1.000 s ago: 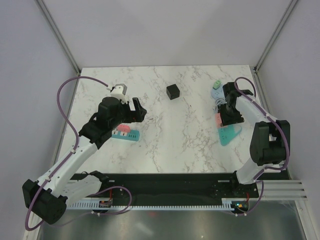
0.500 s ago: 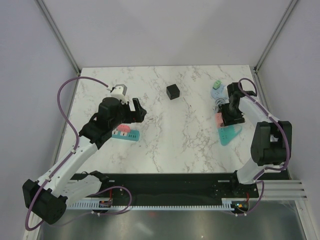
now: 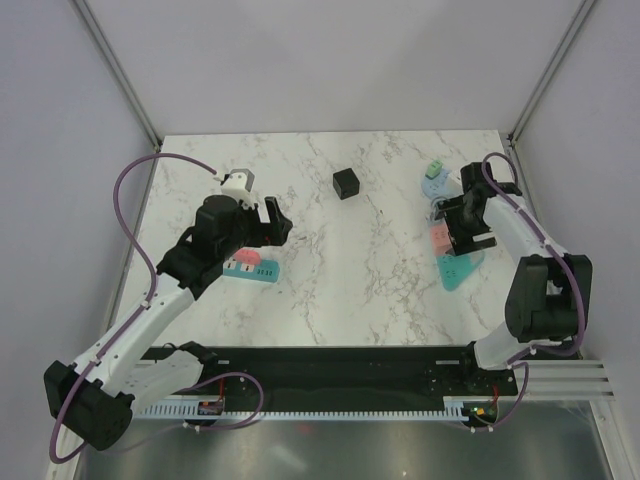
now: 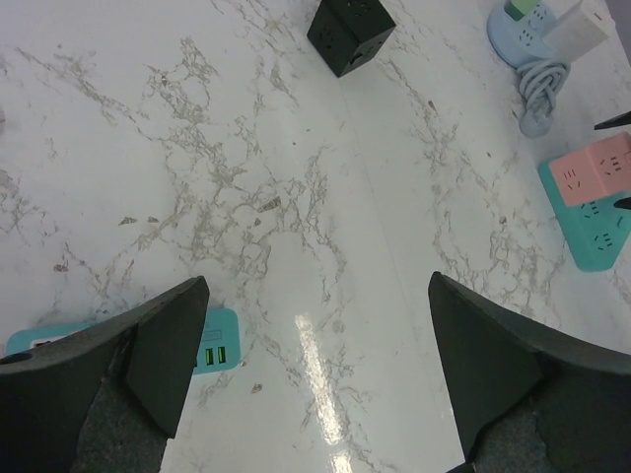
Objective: Insert the plug
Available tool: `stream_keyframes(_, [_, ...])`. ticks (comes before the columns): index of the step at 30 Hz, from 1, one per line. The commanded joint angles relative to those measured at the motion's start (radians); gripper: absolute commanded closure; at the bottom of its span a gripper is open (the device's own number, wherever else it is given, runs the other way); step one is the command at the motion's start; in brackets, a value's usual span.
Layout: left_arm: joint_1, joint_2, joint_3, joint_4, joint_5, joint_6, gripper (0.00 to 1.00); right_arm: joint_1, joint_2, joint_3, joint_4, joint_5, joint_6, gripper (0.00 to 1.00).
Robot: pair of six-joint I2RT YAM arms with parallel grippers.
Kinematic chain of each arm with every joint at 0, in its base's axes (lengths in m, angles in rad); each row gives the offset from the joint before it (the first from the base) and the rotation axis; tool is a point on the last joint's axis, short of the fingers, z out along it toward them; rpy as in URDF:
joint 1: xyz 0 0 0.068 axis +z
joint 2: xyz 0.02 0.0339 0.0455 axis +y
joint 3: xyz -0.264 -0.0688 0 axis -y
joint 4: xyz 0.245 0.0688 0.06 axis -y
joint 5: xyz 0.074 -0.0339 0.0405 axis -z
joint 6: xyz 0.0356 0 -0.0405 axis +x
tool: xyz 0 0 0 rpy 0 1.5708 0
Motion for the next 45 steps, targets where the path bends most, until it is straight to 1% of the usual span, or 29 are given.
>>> stream_keyframes(1, [-0.002, -0.014, -0.002, 0.028, -0.001, 0.047, 0.00, -0.004, -0.093, -0.004, 0.011, -0.036, -0.036, 0.02])
stream_keyframes(4, [-0.003, -0.012, 0.000, 0.030, 0.010, 0.054, 0.00, -0.004, -0.133, -0.012, 0.005, -0.049, -0.062, 0.02])
stream_keyframes(8, [-0.003, -0.012, 0.014, 0.028, 0.054, 0.109, 0.00, -0.004, -0.171, -0.004, -0.013, -0.092, -0.157, 0.02])
stream_keyframes(10, [-0.003, -0.015, 0.029, 0.034, 0.112, 0.111, 0.02, -0.004, -0.205, 0.005, -0.010, -0.096, -0.258, 0.02])
stream_keyframes(11, [-0.003, -0.009, 0.035, 0.036, 0.122, 0.103, 0.03, -0.005, -0.228, 0.008, -0.010, -0.127, -0.295, 0.02])
stream_keyframes(12, [-0.003, -0.002, 0.041, 0.042, 0.135, 0.103, 0.04, -0.004, -0.239, 0.013, -0.012, -0.129, -0.380, 0.02])
stream_keyframes(13, [-0.003, 0.009, 0.058, 0.056, 0.171, 0.115, 0.05, -0.004, -0.251, 0.020, -0.016, -0.132, -0.425, 0.02])
stream_keyframes(15, [-0.003, 0.078, 0.105, 0.057, 0.191, 0.140, 0.06, -0.005, -0.285, 0.037, -0.010, -0.166, -0.520, 0.02])
stream_keyframes(16, [-0.003, 0.113, 0.126, 0.056, 0.188, 0.166, 0.06, -0.004, -0.298, 0.034, -0.001, -0.177, -0.587, 0.02])
stream_keyframes(17, [-0.003, 0.147, 0.149, 0.053, 0.180, 0.177, 0.06, -0.004, -0.333, 0.027, 0.011, -0.206, -0.619, 0.02])
stream_keyframes(18, [-0.003, 0.223, 0.200, 0.048, 0.151, 0.181, 0.07, -0.004, -0.354, 0.002, 0.046, -0.217, -0.640, 0.02])
stream_keyframes(20, [-0.003, 0.299, 0.260, 0.025, 0.114, 0.174, 0.07, -0.004, -0.415, -0.027, 0.082, -0.256, -0.712, 0.02])
stream_keyframes(21, [-0.003, 0.378, 0.320, 0.021, 0.081, 0.163, 0.07, -0.002, -0.439, -0.059, 0.118, -0.270, -0.729, 0.02])
stream_keyframes(22, [-0.003, 0.412, 0.349, 0.018, 0.062, 0.119, 0.07, -0.004, -0.482, -0.075, 0.138, -0.283, -0.760, 0.02])
stream_keyframes(23, [-0.003, 0.457, 0.382, 0.013, 0.019, 0.078, 0.07, -0.005, -0.505, -0.090, 0.158, -0.293, -0.768, 0.02])
stream_keyframes(24, [-0.005, 0.497, 0.453, -0.005, -0.049, 0.027, 0.07, -0.004, -0.524, -0.116, 0.190, -0.307, -0.769, 0.02])
stream_keyframes(25, [-0.003, 0.578, 0.493, -0.024, -0.067, -0.080, 0.07, -0.004, -0.557, -0.124, 0.201, -0.309, -0.769, 0.02])
stream_keyframes(27, [-0.003, 0.650, 0.590, -0.051, -0.043, -0.154, 0.07, -0.004, -0.581, -0.141, 0.209, -0.306, -0.743, 0.02])
stream_keyframes(28, [-0.003, 0.725, 0.615, -0.053, -0.036, -0.226, 0.09, -0.004, -0.602, -0.150, 0.211, -0.312, -0.734, 0.02])
stream_keyframes(30, [-0.005, 0.800, 0.706, -0.073, -0.025, -0.281, 0.10, -0.004, -0.619, -0.182, 0.238, -0.356, -0.709, 0.02])
stream_keyframes(31, [-0.009, 0.836, 0.744, -0.088, -0.035, -0.291, 0.11, -0.004, -0.637, -0.196, 0.252, -0.372, -0.705, 0.02])
stream_keyframes(32, [-0.014, 0.909, 0.782, -0.105, -0.048, -0.292, 0.11, -0.004, -0.642, -0.205, 0.263, -0.385, -0.700, 0.02])
stream_keyframes(33, [-0.026, 0.940, 0.854, -0.132, -0.077, -0.291, 0.10, -0.005, -0.651, -0.223, 0.274, -0.398, -0.691, 0.02])
stream_keyframes(35, [-0.041, 1.027, 0.926, -0.159, -0.125, -0.289, 0.09, -0.004, -0.667, -0.233, 0.278, -0.407, -0.688, 0.02])
stream_keyframes(36, [-0.055, 1.057, 0.996, -0.197, -0.183, -0.292, 0.08, -0.005, -0.671, -0.240, 0.281, -0.410, -0.686, 0.02])
stream_keyframes(38, [-0.069, 1.118, 1.073, -0.241, -0.226, -0.296, 0.08, -0.004, -0.683, -0.244, 0.281, -0.408, -0.686, 0.02])
stream_keyframes(39, [-0.081, 1.178, 1.145, -0.264, -0.261, -0.300, 0.07, -0.004, -0.687, -0.244, 0.280, -0.408, -0.686, 0.02])
stream_keyframes(40, [-0.088, 1.204, 1.176, -0.286, -0.265, -0.297, 0.07, -0.004, -0.688, -0.242, 0.280, -0.408, -0.685, 0.02])
stream_keyframes(45, [-0.106, 1.351, 1.319, -0.288, -0.271, -0.288, 0.08, 0.006, -0.685, -0.230, 0.280, -0.404, -0.685, 0.02])
